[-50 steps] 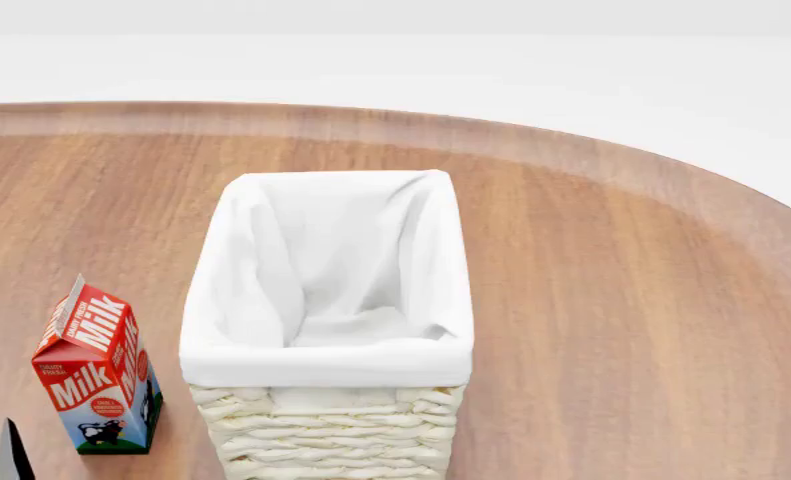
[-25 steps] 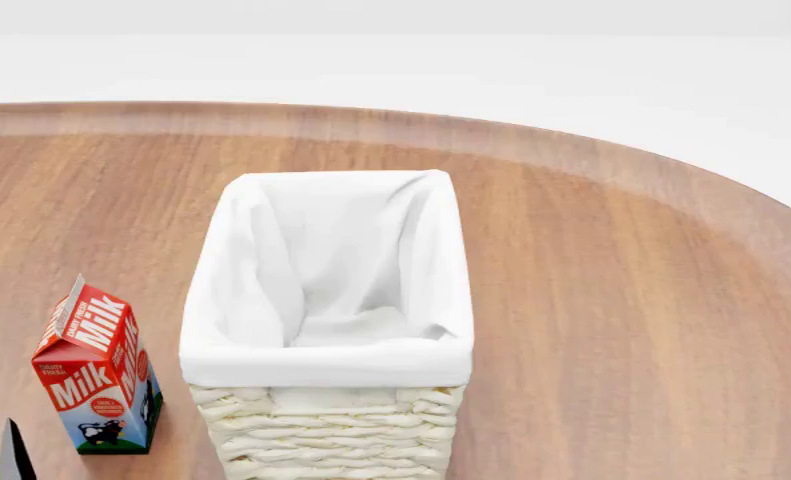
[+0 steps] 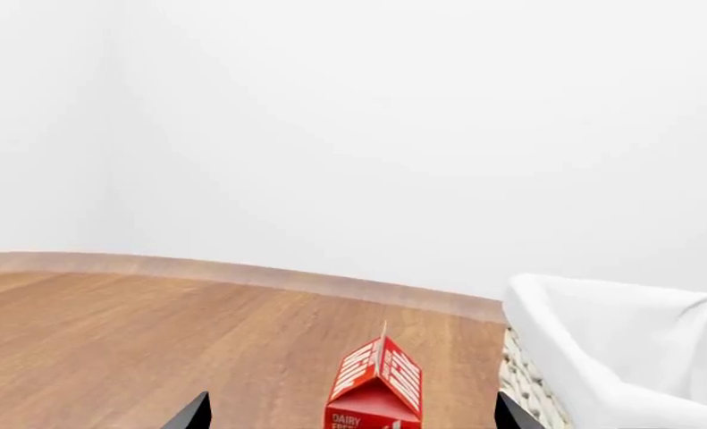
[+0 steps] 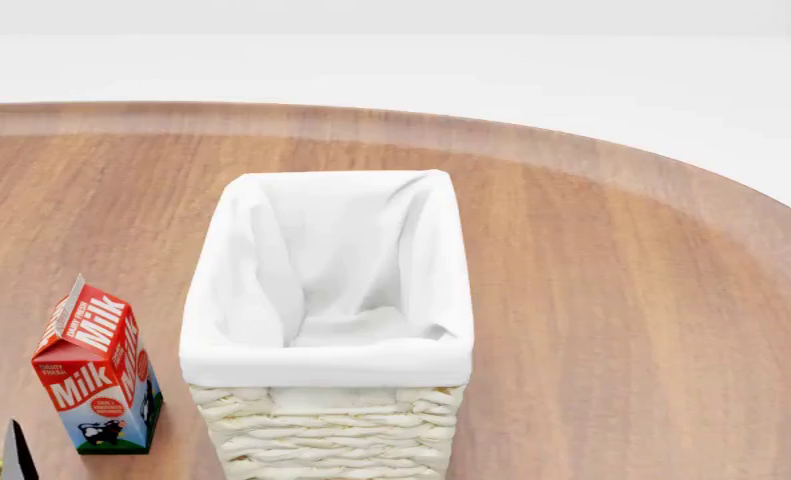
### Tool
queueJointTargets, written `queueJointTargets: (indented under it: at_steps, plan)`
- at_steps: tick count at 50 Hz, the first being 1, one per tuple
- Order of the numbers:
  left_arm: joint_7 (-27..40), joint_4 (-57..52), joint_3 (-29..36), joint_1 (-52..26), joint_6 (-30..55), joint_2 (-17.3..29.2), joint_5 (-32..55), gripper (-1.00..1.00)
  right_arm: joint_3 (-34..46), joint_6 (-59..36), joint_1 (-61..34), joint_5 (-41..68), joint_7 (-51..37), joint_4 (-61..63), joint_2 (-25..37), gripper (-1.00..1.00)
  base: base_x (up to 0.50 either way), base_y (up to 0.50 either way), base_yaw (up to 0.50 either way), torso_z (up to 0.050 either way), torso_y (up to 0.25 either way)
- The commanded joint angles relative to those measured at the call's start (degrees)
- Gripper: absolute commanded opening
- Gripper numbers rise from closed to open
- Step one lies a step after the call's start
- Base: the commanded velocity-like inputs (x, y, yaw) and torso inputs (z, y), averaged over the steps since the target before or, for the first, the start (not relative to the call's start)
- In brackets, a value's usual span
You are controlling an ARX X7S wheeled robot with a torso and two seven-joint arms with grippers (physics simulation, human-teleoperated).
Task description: Pick up the alphabet soup, and put it in the basket.
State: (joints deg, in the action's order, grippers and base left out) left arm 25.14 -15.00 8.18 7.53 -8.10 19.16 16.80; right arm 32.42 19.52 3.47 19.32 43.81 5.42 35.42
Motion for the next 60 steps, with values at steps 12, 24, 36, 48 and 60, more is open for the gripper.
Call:
queueJointTargets:
  at_steps: [12, 24, 36, 48, 60]
  plan:
    - [0.0, 0.8, 0.4, -0.4, -0.5, 0.1, 0.0, 1.0, 1.4, -0.4, 0.1, -3.3, -0.8, -1.0, -0.3, 1.0, 0.0, 0.0, 0.0, 0.0, 0.0]
    - [0.8, -0.9, 0.7, 0.2, 0.5, 0.3, 0.0, 1.0, 1.7, -1.0, -0.3, -3.8, -1.0, -1.6, -0.5, 1.0, 0.0, 0.0, 0.0, 0.0, 0.0]
    - [1.2, -1.4, 0.9, 0.4, 0.8, 0.5, -0.1, 1.0, 1.3, -1.8, -0.8, -3.7, -1.9, -1.7, -0.4, 1.0, 0.0, 0.0, 0.0, 0.0, 0.0]
    - [1.1, -0.8, 1.0, 0.0, 0.5, 0.6, 0.1, 1.0, 1.8, -1.6, -1.4, -5.5, -2.5, -2.9, -1.2, 1.0, 0.0, 0.0, 0.0, 0.0, 0.0]
    - [1.3, -0.9, 1.0, 0.1, 0.2, 0.8, 0.2, 1.0, 2.5, -2.6, -2.1, -7.0, -3.1, -3.7, -1.8, 1.0, 0.0, 0.0, 0.0, 0.0, 0.0]
